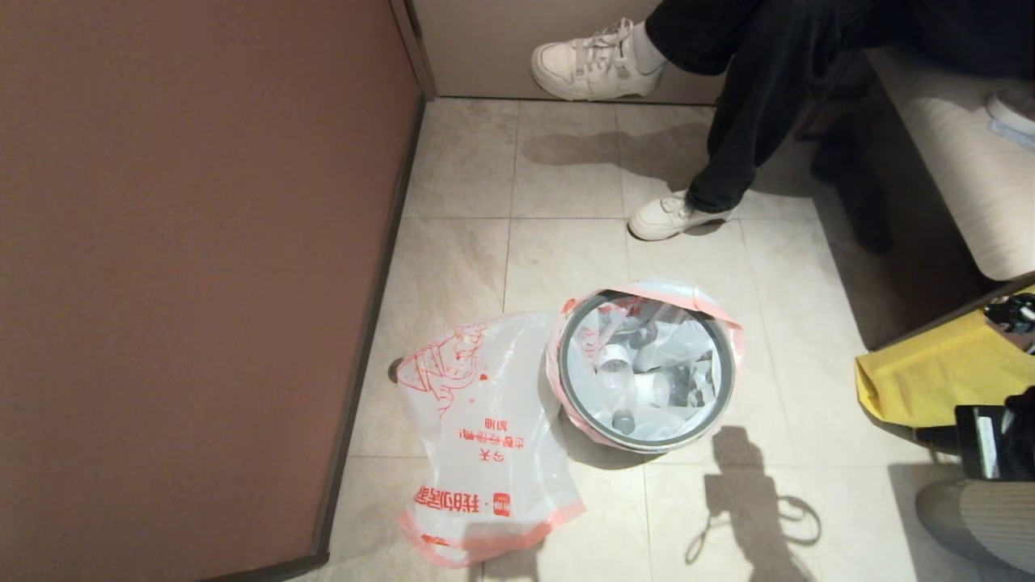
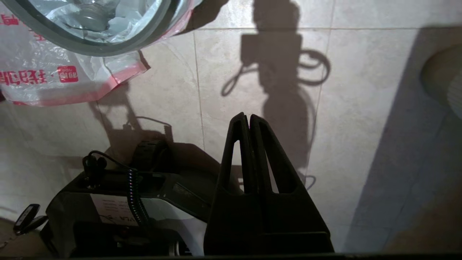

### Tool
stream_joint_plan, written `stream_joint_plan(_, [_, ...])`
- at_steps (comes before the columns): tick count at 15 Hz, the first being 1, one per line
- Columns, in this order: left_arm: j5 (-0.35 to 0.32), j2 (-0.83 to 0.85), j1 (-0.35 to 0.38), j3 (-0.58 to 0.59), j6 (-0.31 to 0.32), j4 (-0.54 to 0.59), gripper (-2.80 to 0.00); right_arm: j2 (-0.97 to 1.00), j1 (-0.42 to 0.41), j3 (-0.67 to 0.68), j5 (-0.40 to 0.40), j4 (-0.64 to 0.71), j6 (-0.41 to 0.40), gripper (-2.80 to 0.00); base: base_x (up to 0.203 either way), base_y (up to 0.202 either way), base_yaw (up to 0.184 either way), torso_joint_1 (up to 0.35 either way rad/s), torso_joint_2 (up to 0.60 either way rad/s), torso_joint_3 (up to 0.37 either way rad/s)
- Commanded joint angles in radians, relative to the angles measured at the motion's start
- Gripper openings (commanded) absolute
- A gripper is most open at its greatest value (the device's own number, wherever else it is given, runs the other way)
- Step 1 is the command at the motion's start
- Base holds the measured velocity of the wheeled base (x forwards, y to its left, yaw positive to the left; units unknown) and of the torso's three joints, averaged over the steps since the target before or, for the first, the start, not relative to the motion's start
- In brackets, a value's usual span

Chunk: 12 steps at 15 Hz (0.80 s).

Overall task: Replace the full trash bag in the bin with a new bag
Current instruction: Place the trash can ring on the floor

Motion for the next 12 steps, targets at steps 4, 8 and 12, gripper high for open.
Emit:
stream_joint_plan(4, [0.0, 0.001, 0.0, 0.0, 0.0, 0.0, -2.8, 0.254, 0.08, -0.097, 0.016, -0.108, -0.001, -2.8, 0.0, 0.0, 0.0, 0.0, 0.0, 0.0])
stream_joint_plan(8, [0.0, 0.001, 0.0, 0.0, 0.0, 0.0, -2.8, 0.379, 0.146, -0.143, 0.006, -0.159, 0.001, -2.8, 0.0, 0.0, 0.0, 0.0, 0.0, 0.0])
stream_joint_plan(12, [0.0, 0.001, 0.0, 0.0, 0.0, 0.0, -2.8, 0.522, 0.187, -0.183, -0.051, -0.307, -0.002, -2.8, 0.0, 0.0, 0.0, 0.0, 0.0, 0.0])
